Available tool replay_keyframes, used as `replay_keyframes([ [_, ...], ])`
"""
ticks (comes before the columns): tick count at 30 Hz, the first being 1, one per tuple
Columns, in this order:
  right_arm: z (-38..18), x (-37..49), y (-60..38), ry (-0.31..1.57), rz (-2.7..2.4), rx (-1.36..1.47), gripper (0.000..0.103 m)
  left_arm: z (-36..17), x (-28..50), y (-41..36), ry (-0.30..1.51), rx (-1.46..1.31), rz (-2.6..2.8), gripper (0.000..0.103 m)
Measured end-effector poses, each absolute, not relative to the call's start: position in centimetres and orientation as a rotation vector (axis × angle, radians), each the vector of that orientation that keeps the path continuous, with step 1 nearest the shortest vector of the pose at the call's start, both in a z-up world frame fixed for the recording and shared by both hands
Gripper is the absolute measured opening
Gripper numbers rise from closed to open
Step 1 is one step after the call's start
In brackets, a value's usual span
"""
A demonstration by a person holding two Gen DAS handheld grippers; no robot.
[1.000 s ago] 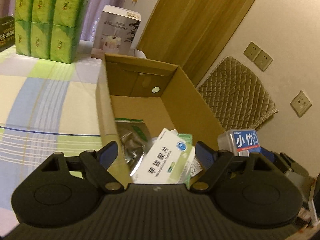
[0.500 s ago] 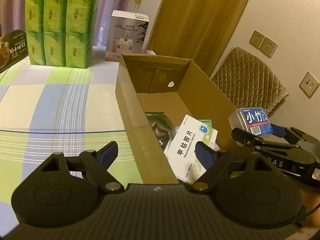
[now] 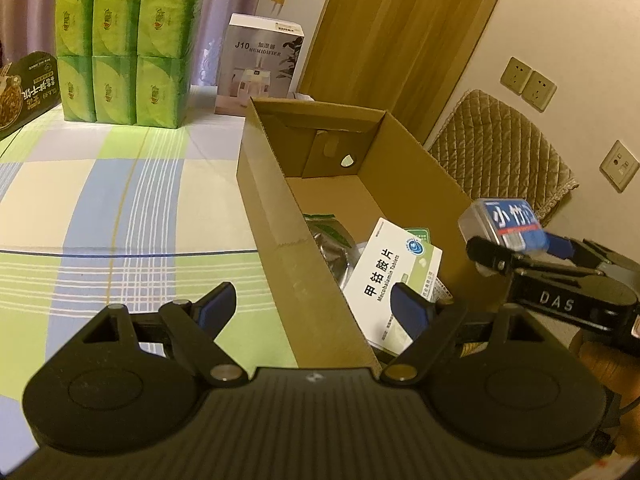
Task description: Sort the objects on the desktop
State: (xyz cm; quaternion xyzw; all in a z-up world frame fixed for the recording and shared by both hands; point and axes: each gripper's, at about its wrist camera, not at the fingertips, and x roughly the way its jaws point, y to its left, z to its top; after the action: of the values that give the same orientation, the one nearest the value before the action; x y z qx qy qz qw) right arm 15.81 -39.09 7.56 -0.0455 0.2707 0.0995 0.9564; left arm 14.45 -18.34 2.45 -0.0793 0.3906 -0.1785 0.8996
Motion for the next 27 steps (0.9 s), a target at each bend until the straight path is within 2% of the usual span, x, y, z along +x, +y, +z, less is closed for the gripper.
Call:
replay_keyframes([
  [2,7.7,15.8,-39.2,0.54,0.194,-0.079,0.099,2.3,14.4,-18.2,0.811,-0.165,-0.367,0.081],
  [10,8.0,14.4,-40.9,0.543,0.164,-0.005,0.099,2.3,13.8,-17.1,0.815,-0.177,-0.349,0.083],
  [18,8.9,11.0,-42.9,0.576,0.117,0.109,0.101,3.3,10.9,-16.4,0.785,-0.158,-0.333,0.098],
  [27,11.0,7.6,-41.0,0.616,0.158,0.081,0.101,5.0,7.6,-15.9,0.789,-0.104,-0.295,0.1],
])
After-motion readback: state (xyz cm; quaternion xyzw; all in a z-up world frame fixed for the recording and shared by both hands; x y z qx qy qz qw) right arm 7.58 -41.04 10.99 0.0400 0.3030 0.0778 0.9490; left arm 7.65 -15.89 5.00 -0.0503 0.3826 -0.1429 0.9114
